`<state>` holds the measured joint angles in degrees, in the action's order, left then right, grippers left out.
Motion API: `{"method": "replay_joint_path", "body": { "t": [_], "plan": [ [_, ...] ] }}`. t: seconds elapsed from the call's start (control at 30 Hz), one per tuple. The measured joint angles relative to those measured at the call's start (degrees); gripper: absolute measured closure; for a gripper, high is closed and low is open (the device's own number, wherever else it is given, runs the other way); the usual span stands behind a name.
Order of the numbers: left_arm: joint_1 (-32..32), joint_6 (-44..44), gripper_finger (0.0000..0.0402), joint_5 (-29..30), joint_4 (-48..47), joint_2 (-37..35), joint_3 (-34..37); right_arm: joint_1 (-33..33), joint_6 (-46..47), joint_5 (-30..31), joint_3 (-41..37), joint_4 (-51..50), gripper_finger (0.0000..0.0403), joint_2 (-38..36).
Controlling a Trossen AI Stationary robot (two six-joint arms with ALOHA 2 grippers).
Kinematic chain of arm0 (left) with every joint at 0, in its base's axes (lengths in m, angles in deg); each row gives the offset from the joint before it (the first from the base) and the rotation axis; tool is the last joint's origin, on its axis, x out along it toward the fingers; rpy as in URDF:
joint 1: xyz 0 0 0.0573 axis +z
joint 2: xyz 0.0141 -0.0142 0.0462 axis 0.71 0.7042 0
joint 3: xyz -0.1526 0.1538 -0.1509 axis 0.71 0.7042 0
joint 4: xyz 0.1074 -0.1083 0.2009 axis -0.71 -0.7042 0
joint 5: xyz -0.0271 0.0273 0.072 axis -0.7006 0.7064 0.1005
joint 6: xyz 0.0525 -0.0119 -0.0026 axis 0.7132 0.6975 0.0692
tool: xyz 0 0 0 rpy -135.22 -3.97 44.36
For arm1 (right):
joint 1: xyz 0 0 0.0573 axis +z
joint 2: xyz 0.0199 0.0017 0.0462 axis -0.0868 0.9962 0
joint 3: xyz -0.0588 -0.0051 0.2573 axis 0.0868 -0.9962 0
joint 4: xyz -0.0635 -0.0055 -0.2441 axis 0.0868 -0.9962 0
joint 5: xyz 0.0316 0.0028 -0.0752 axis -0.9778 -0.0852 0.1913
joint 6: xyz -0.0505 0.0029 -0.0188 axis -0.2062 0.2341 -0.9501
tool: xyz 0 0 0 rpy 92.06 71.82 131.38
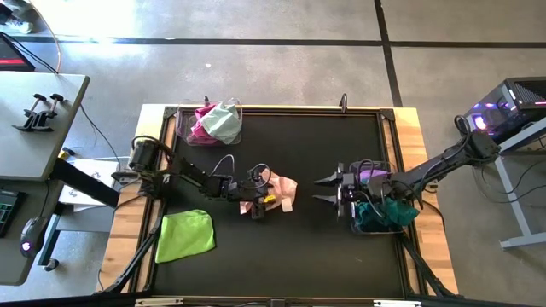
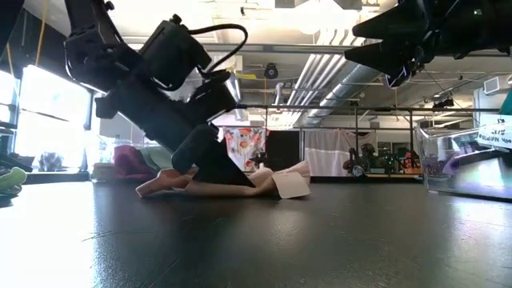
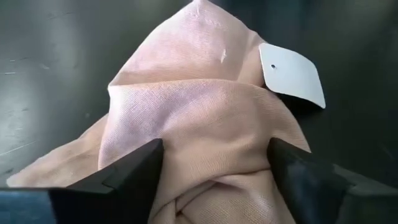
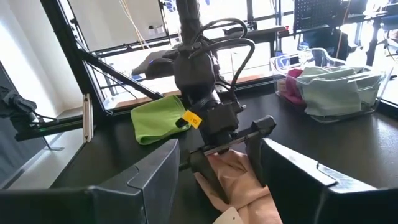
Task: Sort towels by color in basket
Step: Put the light orange towel into the top transparent bin
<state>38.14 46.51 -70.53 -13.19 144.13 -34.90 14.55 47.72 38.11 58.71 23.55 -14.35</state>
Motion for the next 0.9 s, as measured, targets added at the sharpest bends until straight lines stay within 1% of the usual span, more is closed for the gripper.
{"method": "replay_joint_path", "body": {
  "t": [0.07, 0.17, 0.37, 0.47, 0.53, 0.67, 0.73, 0.9],
  "plan": [
    [0.0, -0.15, 0.0142, -0.86, 0.26, 0.71, -0.07, 0.0, 0.01, 0.01, 0.0, -0.25, 0.0182, 0.01],
    [-0.05, -0.14, 0.0191, -1.57, -0.2, 1.38, -0.05, 0.0, 1.08, 0.27, 0.0, -0.35, 0.0182, 0.85],
    [0.11, 0.26, 0.032, -0.42, -1.21, 1.31, -0.05, 0.0, 4.17, 0.35, 0.0, 0.46, 0.0182, 5.4],
    [0.08, 0.26, 0.0376, -0.16, -1.48, 1.01, 0.03, 0.0, 5.5, 0.35, 0.0, 1.88, 0.0182, 8.54],
    [-0.07, 0.26, 0.0388, 0.11, -1.91, 0.2, 0.04, 0.0, 6.05, 0.35, 0.0, 3.45, 0.0182, 10.69],
    [-1.74, 1.62, 0.0376, 4.45, -6.67, -3.76, 0.46, 0.0, 6.01, 0.33, 0.0, 7.98, 0.0182, 14.55],
    [-2.92, 2.66, 0.0376, 7.29, -9.98, -6.75, 0.46, 0.0, 6.0, 0.35, 0.04, 9.47, 0.0182, 16.1],
    [-5.96, 2.8, 0.0383, 15.65, -18.73, -17.26, 0.3, 0.0, 5.77, 0.35, 0.22, 12.96, 0.0182, 18.97]
  ]
}}
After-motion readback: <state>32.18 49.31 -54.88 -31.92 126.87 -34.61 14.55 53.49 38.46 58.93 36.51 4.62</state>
